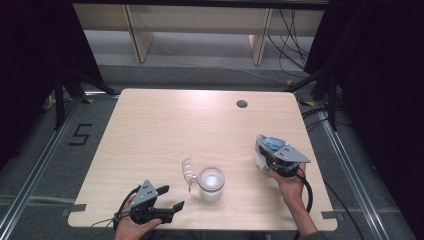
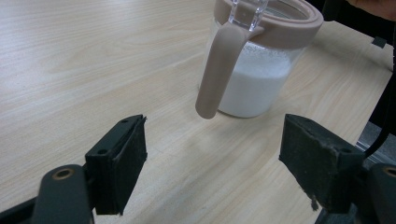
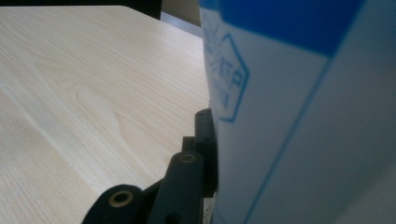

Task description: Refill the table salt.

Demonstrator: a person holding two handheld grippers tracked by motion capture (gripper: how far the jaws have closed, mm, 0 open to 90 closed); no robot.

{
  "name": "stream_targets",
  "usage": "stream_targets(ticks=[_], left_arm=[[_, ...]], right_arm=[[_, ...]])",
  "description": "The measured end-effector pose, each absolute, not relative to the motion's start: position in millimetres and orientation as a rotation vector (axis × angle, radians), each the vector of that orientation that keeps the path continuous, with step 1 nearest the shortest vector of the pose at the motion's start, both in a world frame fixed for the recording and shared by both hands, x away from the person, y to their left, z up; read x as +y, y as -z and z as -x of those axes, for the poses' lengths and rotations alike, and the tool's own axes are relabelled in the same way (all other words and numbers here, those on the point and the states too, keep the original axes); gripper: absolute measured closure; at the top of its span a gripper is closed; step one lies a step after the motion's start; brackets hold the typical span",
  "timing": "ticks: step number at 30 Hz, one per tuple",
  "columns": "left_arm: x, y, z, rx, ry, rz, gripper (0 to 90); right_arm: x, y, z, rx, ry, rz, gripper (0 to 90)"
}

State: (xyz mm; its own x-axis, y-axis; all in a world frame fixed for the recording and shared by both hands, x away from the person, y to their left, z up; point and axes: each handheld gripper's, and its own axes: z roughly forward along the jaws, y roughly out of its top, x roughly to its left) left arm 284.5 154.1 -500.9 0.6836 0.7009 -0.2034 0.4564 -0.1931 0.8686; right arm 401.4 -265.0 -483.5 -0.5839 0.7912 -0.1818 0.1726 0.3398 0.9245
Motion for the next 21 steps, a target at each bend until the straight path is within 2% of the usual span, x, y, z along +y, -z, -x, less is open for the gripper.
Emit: stream_targets(ticks=[8, 21], left_arm=[[154.8, 501.1, -285.1, 0.910, -0.283, -1.846, 22.3], [155.2, 500.7, -284.5, 0.913, -0.285, -1.841, 22.3]], right_arm=[[-268.8, 484.5, -400.4, 1.951, -1.266, -0.910, 70.7], [-270.0, 479.7, -392.5, 1.925, -1.280, -1.053, 34.9]])
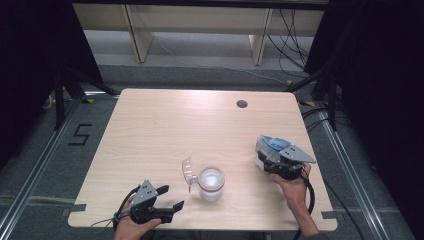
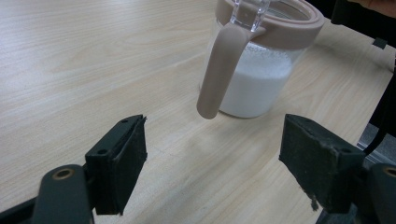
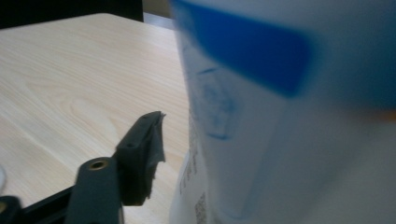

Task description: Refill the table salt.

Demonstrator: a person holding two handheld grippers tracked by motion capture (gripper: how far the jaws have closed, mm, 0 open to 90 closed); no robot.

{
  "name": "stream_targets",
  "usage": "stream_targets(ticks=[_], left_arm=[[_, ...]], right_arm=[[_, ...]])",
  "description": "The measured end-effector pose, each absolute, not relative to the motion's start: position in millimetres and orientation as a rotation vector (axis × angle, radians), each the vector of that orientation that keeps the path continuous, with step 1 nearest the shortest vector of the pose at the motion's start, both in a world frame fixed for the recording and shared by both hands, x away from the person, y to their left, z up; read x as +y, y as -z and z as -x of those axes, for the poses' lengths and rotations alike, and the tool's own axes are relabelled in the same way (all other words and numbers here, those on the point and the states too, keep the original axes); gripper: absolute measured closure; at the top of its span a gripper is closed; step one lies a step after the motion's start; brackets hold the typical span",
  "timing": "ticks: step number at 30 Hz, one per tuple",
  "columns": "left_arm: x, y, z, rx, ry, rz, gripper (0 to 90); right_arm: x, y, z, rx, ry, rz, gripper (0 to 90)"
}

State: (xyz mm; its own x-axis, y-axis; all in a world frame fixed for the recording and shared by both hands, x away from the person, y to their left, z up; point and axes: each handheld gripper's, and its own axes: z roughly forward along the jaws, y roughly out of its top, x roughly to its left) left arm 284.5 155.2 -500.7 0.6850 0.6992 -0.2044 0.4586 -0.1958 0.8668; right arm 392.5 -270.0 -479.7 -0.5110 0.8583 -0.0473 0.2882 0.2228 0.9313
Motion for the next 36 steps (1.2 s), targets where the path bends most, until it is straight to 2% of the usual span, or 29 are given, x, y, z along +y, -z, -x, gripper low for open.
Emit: stream_targets(ticks=[9, 17, 36], left_arm=[[154.9, 501.0, -284.7, 0.913, -0.287, -1.840, 22.3], [155.6, 500.6, -285.0, 0.899, -0.298, -1.851, 22.3], [153.0, 500.9, -286.9, 0.930, -0.295, -1.837, 22.3]], right_arm=[[-278.7, 477.3, -383.6, 1.898, -1.279, -1.069, 29.4], [-289.3, 472.1, -367.1, 1.891, -1.263, -1.091, 29.5], [-285.8, 478.2, -338.9, 1.966, -1.223, -1.156, 21.0]])
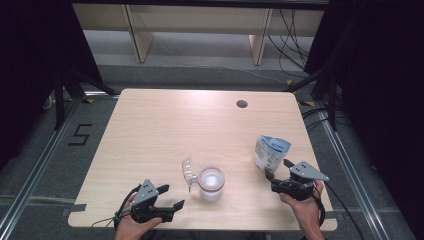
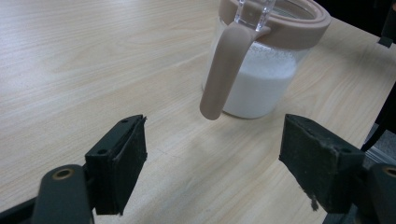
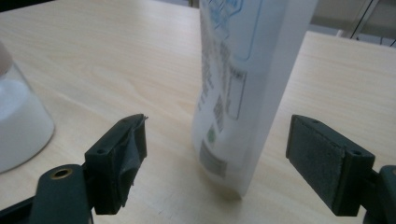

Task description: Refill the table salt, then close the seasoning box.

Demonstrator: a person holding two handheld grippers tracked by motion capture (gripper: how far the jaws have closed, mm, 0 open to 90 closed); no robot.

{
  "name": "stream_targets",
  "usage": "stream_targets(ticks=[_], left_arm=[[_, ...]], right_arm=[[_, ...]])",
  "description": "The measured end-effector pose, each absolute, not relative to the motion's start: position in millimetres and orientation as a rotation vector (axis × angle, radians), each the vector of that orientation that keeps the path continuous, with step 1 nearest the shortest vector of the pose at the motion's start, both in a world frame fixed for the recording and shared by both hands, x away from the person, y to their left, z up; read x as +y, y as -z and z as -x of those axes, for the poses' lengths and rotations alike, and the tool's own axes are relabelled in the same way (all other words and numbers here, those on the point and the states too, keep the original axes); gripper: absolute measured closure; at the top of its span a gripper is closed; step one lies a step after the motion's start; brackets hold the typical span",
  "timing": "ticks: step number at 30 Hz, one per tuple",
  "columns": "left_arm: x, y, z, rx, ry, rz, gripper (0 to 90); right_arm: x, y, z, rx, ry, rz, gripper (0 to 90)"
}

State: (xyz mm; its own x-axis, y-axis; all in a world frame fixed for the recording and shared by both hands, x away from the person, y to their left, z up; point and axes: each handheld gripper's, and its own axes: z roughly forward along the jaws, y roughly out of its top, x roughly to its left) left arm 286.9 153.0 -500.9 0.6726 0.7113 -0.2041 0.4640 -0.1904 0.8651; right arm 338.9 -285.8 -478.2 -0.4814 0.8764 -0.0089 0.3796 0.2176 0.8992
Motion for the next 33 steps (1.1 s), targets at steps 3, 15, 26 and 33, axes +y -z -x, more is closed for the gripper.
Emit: stream_targets(ticks=[3, 15, 26, 33], left_arm=[[152.0, 501.5, -287.6, 0.927, -0.287, -1.836, 22.2], [151.1, 501.2, -288.2, 0.923, -0.292, -1.847, 22.2], [153.2, 500.8, -288.4, 0.907, -0.304, -1.845, 22.2], [149.9, 501.1, -288.5, 0.919, -0.292, -1.851, 22.2]], right_arm=[[-284.8, 481.0, -336.9, 1.994, -1.212, -1.153, 21.0], [-277.6, 480.9, -321.2, 2.021, -1.216, -1.157, 18.9], [-268.2, 481.9, -314.4, 2.094, -1.212, -1.126, 18.6], [-268.4, 482.4, -309.5, 2.096, -1.221, -1.139, 18.3]])
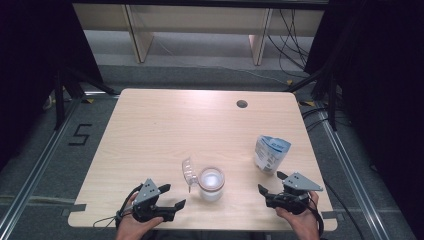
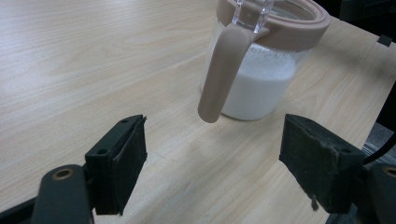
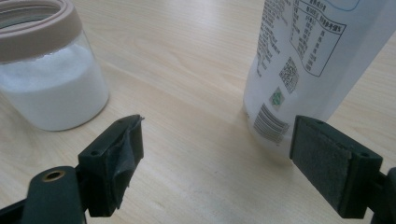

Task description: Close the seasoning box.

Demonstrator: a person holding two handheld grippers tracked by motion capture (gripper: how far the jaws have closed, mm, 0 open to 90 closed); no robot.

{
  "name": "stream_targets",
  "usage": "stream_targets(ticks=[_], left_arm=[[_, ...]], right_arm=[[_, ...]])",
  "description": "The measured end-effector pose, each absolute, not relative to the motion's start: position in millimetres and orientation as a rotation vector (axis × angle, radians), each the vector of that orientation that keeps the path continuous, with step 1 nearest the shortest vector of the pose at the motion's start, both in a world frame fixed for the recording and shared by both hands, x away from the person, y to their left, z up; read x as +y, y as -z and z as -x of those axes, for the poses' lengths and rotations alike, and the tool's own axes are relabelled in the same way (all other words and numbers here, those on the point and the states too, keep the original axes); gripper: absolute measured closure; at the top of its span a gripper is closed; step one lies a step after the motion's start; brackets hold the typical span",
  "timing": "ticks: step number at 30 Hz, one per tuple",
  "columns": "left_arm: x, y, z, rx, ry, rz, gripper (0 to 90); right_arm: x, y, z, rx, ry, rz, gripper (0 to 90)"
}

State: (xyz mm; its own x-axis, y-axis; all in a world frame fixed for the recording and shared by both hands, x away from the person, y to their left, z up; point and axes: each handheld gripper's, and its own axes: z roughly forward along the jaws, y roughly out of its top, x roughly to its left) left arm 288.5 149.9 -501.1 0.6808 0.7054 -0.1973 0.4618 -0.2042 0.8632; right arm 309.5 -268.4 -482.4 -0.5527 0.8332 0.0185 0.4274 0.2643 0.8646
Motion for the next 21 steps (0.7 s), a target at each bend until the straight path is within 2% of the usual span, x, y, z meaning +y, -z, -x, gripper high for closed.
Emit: stream_targets(ticks=[21], left_arm=[[154.2, 496.0, -288.3, 0.926, -0.295, -1.816, 23.4]], right_arm=[[-259.9, 479.2, -287.9, 2.145, -1.216, -1.114, 18.1]])
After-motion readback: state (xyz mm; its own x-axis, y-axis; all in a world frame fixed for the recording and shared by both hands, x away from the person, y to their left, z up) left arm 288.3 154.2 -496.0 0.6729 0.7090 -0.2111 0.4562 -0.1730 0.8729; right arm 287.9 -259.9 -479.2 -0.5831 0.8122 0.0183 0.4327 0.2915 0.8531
